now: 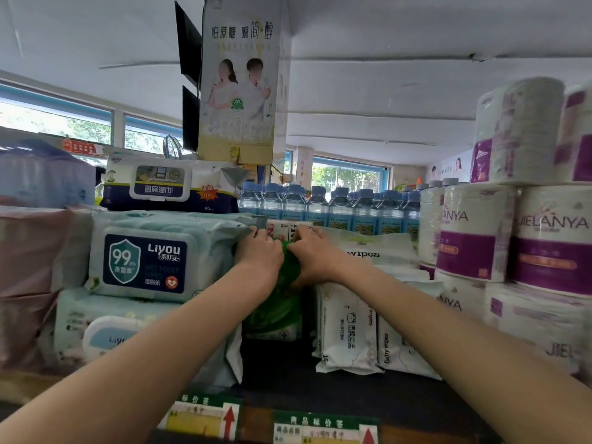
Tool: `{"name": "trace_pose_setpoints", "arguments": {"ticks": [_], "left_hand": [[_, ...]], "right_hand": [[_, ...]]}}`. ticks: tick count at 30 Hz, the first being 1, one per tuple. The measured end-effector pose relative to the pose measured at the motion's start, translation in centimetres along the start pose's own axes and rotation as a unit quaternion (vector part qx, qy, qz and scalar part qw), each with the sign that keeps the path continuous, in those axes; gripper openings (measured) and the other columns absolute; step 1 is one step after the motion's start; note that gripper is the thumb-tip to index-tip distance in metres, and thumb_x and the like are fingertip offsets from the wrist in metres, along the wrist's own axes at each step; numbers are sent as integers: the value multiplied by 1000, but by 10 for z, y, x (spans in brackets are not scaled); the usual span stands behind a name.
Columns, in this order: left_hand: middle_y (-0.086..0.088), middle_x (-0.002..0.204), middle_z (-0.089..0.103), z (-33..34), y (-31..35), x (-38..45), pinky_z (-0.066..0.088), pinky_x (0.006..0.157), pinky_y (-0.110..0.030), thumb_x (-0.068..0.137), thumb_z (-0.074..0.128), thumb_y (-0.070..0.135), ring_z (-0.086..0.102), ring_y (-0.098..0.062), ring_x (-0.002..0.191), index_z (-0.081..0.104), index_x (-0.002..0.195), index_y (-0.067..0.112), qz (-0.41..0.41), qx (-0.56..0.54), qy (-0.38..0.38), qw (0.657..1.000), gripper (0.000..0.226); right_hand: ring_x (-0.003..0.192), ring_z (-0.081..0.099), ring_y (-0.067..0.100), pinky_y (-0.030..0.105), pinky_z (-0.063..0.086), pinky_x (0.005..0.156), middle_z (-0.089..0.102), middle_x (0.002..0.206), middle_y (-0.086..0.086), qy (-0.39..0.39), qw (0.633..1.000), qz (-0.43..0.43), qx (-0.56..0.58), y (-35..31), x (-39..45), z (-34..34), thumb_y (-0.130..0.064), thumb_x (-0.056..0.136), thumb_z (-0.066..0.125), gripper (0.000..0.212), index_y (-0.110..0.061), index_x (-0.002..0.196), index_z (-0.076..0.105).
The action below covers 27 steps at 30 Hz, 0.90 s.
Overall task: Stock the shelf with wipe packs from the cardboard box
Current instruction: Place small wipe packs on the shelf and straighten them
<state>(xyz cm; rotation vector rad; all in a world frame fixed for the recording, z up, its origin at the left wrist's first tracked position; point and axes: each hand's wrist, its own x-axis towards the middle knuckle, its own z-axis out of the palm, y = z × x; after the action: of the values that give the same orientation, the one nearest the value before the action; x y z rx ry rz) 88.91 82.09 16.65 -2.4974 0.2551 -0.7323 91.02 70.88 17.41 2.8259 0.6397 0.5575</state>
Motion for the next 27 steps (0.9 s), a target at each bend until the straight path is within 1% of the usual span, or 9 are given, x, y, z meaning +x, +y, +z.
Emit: {"name": "trace_pose_setpoints", "arguments": {"ticks": [2,4,7,10,13,16,21,23,27], "left_hand": [[-10,136,47,-1,-2,0,28,107,-37,90,51,21,39,-27,127,40,130,9,4,-20,-1,1000,43],[-9,132,51,-2,-2,-3,36,100,-37,91,50,18,44,-26,122,44,127,11,9,-56,14,998,37],[-10,120,59,-2,-3,-9,47,85,-32,93,49,14,57,-25,108,54,115,10,-3,-116,63,991,23],[-10,119,59,-1,-5,-7,50,83,-32,94,47,12,59,-24,106,53,116,11,-20,-179,83,980,23],[-7,126,56,0,-1,1,47,87,-35,92,49,15,56,-25,112,44,129,16,21,-203,56,977,37],[-9,125,54,3,3,9,47,90,-38,93,51,18,55,-27,113,48,125,15,28,-194,15,980,33],[-13,130,50,-1,4,16,44,95,-38,92,53,15,51,-29,119,44,128,7,-22,-194,-49,980,38],[-14,129,50,-6,6,9,45,93,-38,92,50,10,50,-30,119,44,126,3,-32,-185,-41,981,35],[-10,123,56,-11,13,-29,44,92,-34,93,46,11,52,-25,114,52,120,6,21,-93,37,995,27]], "right_hand": [[132,23,30,46,18,114,28,141,10,-23,999,9,36,6,-5,-7,-43,73,71,63,-17,126,48],[133,25,28,45,25,112,28,142,9,9,995,27,98,16,-13,-17,-36,75,72,58,-16,124,49],[122,41,21,31,36,97,44,131,7,40,992,28,117,25,-29,-27,-31,82,67,38,-12,113,58],[110,52,17,22,35,83,57,118,2,31,993,16,113,18,-45,-26,-31,86,61,30,-12,109,60],[105,54,17,26,40,90,59,114,2,76,993,3,86,9,-54,-12,-33,86,60,31,-13,110,58],[114,50,21,35,34,105,53,123,5,109,993,-3,39,2,-52,6,-31,85,61,46,-14,125,47],[110,54,26,33,41,94,55,121,11,102,993,-19,63,-5,-34,9,-11,84,58,44,-7,126,45],[107,54,25,31,41,91,55,119,10,92,994,-31,49,-4,-31,6,-9,83,60,42,-7,123,48],[118,45,20,37,28,106,49,127,5,91,994,-26,62,7,-37,3,-24,84,63,49,-17,130,48]]}}
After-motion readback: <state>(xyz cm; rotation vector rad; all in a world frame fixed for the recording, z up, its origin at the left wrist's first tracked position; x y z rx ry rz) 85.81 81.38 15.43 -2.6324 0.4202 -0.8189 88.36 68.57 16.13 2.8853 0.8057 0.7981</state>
